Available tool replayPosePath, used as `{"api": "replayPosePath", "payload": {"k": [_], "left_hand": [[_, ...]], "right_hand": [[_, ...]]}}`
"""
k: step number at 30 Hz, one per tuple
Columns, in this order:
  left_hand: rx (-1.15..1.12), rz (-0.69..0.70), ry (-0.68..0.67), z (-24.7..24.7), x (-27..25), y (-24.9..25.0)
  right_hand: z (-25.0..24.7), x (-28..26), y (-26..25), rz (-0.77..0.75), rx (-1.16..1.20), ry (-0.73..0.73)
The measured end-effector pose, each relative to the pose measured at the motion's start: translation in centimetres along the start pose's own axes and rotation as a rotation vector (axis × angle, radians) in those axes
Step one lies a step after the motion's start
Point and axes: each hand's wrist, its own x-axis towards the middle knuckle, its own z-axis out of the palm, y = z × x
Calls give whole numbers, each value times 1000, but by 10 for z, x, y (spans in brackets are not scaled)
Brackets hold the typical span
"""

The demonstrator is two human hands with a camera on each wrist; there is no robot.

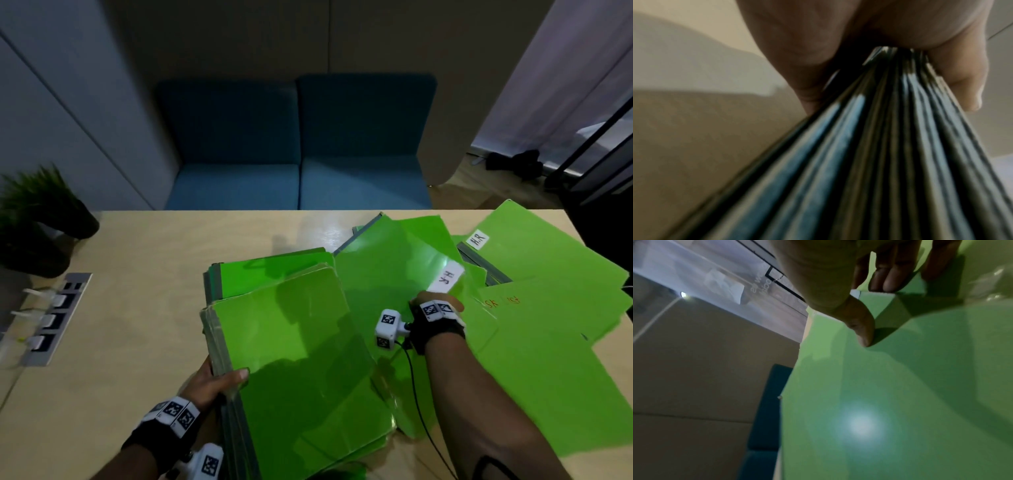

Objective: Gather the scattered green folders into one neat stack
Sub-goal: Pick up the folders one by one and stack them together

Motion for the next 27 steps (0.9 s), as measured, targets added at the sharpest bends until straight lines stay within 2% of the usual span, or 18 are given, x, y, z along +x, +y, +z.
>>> {"api": "replayPosePath", "payload": {"k": [3,4,7,8,9,13,15,17,21,24,25,27], "left_hand": [[-26,14,12,-9,-4,2],[-38,15,19,-12,-4,2],[-21,4,45,-20,-7,3],[-10,3,54,-22,-8,4],[-4,4,59,-25,-8,3],[-20,4,33,-22,-9,6],[-14,-7,39,-22,-8,6],[-13,-7,45,-21,-6,6],[-37,-12,34,-20,-5,8],[-33,-29,43,-31,7,-5],[-61,-36,45,-38,17,-14],[-71,-56,33,-26,6,-1]], "right_hand": [[-21,1,-1,-129,42,-22],[-31,9,3,-124,127,-3],[-62,26,19,113,691,289],[-69,31,31,194,837,389],[-78,32,41,242,873,421],[-95,21,71,262,698,272],[-79,16,80,288,638,128],[-60,4,82,375,641,29],[-38,6,83,431,647,27],[-42,6,74,432,402,114],[-43,4,70,414,335,137],[-44,3,62,313,382,133]]}}
